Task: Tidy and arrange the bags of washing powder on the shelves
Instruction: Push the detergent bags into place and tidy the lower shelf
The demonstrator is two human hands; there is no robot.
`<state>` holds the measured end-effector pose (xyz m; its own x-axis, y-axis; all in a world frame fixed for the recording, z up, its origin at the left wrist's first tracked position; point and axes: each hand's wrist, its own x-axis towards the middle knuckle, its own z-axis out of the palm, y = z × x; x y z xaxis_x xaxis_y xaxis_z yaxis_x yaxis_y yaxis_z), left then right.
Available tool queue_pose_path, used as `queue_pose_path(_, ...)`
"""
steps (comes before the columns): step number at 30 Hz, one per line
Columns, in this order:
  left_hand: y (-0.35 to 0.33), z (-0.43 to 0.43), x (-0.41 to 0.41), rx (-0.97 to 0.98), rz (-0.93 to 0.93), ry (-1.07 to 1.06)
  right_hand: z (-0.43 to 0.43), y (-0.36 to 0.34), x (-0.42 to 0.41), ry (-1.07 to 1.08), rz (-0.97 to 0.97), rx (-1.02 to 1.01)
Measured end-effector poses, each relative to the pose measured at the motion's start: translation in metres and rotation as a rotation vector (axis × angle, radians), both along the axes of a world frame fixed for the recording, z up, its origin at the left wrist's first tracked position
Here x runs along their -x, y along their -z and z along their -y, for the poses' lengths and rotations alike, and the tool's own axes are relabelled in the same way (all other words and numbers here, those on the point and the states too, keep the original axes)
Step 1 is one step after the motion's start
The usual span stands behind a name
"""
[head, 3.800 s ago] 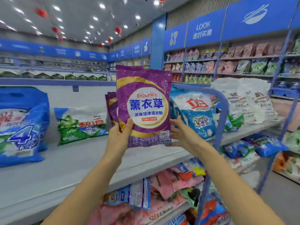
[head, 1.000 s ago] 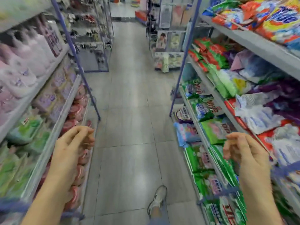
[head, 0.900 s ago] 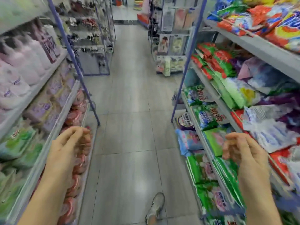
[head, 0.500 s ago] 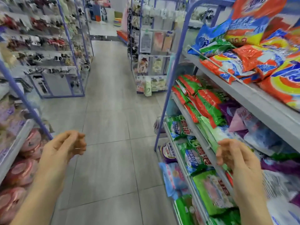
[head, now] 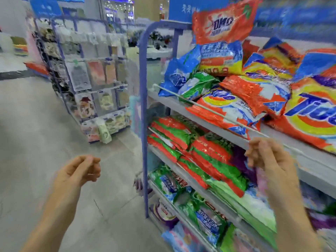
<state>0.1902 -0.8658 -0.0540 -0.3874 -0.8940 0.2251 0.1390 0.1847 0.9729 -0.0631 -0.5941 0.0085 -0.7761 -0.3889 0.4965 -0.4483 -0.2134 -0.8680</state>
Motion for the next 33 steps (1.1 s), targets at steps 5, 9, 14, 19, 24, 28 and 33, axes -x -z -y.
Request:
queue_pose_path(5, -0.034, 0.093, 0.042, 0.050, 0.031, 0.175, 0.082, -0.045, 0.019, 0.245, -0.245, -0.181)
queue_pose_path(9, -0.045, 0.124, 0.086, 0.107, -0.004, 0.279, 0.134, -0.073, 0.044, 0.356, -0.463, -0.393)
queue_pose_path(14, -0.068, 0.136, 0.148, 0.204, -0.011, 0.366, 0.183, -0.088, 0.087, 0.343, -0.842, -0.955)
queue_pose_path(19, -0.109, 0.121, 0.220, 0.601, 0.007, 0.375, 0.206, -0.088, 0.120, 0.263, -1.176, -1.311)
queue_pose_path(24, -0.137, 0.123, 0.294, 1.016, 0.167, 0.369, 0.213, -0.095, 0.135, 0.341, -1.402, -1.295)
queue_pose_path(28, -0.139, 0.129, 0.326, 1.061, 0.175, 0.399, 0.200, -0.115, 0.141, 0.334, -1.271, -1.229)
queue_pose_path(33, -0.139, 0.137, 0.340, 1.045, 0.183, 0.412, 0.178, -0.145, 0.151, 0.441, -0.914, -1.037)
